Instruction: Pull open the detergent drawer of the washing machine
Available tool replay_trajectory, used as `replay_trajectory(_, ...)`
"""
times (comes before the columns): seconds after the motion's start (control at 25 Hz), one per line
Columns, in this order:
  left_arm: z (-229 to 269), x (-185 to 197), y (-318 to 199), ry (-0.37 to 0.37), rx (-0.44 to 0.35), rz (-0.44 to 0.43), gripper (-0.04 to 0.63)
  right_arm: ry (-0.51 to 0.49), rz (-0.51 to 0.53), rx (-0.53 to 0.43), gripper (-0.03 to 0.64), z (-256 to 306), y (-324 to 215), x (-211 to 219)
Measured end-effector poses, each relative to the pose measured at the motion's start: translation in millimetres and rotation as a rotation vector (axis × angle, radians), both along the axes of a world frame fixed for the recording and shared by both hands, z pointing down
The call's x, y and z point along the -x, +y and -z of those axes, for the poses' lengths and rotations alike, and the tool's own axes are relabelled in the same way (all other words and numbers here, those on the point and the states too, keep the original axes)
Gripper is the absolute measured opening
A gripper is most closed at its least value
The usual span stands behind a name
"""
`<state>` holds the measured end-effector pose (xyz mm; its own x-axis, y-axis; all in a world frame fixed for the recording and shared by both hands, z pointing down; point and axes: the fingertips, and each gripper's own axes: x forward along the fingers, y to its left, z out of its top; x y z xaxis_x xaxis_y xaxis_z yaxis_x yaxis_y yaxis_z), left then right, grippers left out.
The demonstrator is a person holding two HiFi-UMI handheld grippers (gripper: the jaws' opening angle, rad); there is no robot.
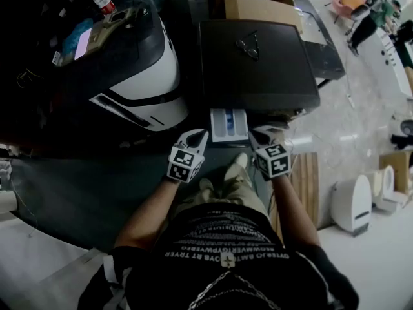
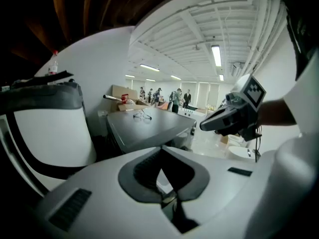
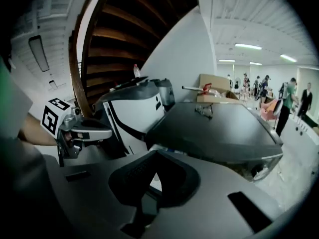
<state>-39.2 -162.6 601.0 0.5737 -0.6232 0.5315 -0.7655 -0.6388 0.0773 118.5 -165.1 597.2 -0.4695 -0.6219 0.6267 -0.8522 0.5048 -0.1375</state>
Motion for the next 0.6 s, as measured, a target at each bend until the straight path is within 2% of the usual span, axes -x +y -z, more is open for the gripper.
replay_trajectory(0.12,46,5,-10,0.051,-0.107,0.06,0.003,-0.036,0.014,-0.177,0.002,46,-4,11)
replay_trajectory(0.24,91,7,-14,0.084,-0.204,0.078,0.003,-0.066,0.018,-0.313,0.002,83,-5,17)
replay_trajectory(0.48,156,4,-13,0.116,-0.372,0.061,0.003,-0.097,0.004,-0.431,0.002,126,-3,18)
replay_trajectory(0.6,170,4,-10,0.158,-0.392,0.064,0.003,-0.115,0.009,-0.474,0.002,145,-1,23)
